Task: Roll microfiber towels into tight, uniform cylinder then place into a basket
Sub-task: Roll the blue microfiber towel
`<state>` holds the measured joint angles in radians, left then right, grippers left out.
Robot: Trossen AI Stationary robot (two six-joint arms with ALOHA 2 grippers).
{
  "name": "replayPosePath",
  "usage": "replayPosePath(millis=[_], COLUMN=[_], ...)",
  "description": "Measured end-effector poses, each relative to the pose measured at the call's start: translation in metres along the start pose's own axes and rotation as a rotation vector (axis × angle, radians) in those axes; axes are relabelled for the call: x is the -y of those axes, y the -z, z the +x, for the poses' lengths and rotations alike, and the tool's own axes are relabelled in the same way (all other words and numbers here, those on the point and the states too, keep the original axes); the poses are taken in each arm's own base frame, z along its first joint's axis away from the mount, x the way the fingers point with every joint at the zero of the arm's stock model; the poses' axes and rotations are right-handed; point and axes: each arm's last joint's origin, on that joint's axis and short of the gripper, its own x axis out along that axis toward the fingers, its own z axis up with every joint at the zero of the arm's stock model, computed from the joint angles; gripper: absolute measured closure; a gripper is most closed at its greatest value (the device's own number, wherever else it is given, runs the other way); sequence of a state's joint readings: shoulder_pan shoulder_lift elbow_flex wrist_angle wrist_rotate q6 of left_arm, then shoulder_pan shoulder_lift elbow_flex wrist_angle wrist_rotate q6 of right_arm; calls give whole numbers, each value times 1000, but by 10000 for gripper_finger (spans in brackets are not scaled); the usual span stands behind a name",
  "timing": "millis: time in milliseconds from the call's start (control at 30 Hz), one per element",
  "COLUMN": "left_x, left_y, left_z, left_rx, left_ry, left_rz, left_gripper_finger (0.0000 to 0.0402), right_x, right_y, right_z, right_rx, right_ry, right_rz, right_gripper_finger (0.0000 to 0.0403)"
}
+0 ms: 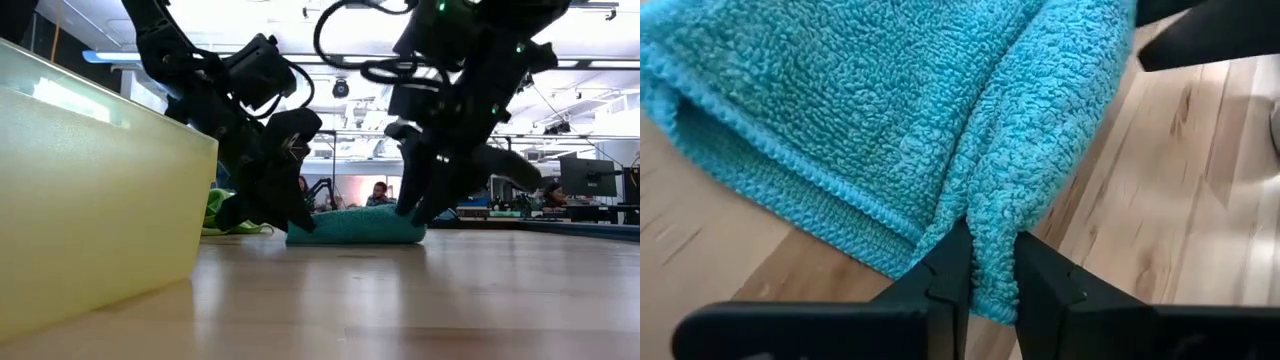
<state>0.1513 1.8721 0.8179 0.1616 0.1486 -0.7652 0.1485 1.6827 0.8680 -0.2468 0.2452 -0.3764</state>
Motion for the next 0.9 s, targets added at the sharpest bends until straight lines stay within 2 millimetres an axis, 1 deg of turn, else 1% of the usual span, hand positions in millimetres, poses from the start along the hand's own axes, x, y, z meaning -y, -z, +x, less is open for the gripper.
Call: replayPosePath(millis=[167, 267, 433, 533, 667, 733, 900], left_x=[0, 0, 0, 2, 4, 4, 5], left_y=[0, 0, 0, 0, 0, 0, 0], left_z=[0, 0, 0, 1, 1, 1, 1], left_rx=[2, 5, 4, -15, -28, -32, -44], left_ry=[2, 5, 8, 40, 83, 91, 112], left_rz=[-2, -7, -8, -7, -2, -1, 29], left_gripper_finger=[353, 353, 353, 353, 344, 335, 312], right_x=[7, 10, 11, 12, 14, 16, 23], right_y=[8, 11, 11, 12, 13, 15, 19], right_z=[14, 20, 22, 22, 23, 24, 26], right_rx=[-46, -53, -53, -55, -58, -56, -45], right_ry=[-13, -34, -45, -45, -51, -70, -124], right_rz=[37, 71, 85, 117, 144, 157, 257], right_gripper_finger=[271, 249, 201, 192, 210, 227, 279])
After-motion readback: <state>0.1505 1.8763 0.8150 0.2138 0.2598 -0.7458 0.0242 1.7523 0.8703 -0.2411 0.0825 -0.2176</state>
